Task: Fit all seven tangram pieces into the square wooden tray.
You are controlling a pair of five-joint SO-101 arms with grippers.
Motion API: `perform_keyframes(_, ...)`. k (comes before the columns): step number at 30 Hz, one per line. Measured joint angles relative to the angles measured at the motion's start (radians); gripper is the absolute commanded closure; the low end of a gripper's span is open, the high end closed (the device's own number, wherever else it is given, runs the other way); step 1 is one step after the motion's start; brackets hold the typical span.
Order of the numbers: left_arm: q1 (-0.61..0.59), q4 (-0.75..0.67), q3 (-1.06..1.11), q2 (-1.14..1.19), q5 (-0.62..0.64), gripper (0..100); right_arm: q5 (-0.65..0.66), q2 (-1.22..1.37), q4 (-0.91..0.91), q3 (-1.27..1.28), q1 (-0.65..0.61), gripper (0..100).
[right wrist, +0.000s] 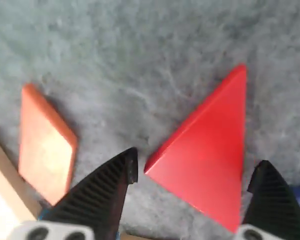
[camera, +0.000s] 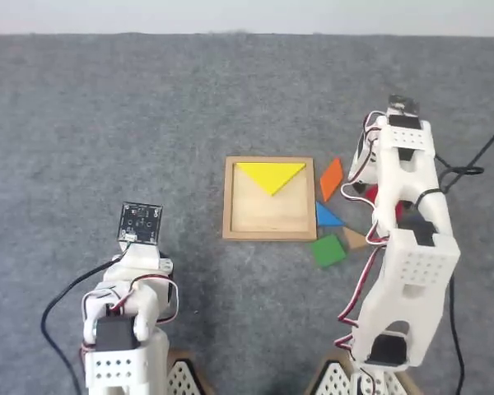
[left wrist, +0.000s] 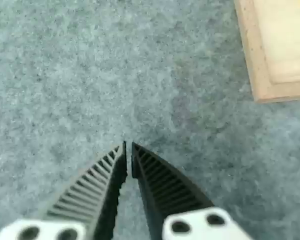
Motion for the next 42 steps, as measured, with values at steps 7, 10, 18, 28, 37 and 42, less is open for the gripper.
perform_keyframes(7,0.000,0.000,0.000,0.000,0.000,98,0.000,0.021,0.000,-0.002,-0.002,64.9)
perform_keyframes(10,0.000,0.000,0.000,0.000,0.000,98,-0.003,0.043,0.000,-0.015,-0.003,64.9)
perform_keyframes(18,0.000,0.000,0.000,0.000,0.000,98,-0.003,0.046,0.003,-0.021,-0.003,77.2)
perform_keyframes(28,0.000,0.000,0.000,0.000,0.000,98,-0.002,0.043,0.003,-0.021,0.006,82.8)
perform_keyframes(37,0.000,0.000,0.000,0.000,0.000,98,-0.002,0.048,0.081,-0.069,0.008,82.9)
perform_keyframes(42,0.000,0.000,0.000,0.000,0.000,98,0.002,-0.002,0.137,-0.072,-0.005,82.9)
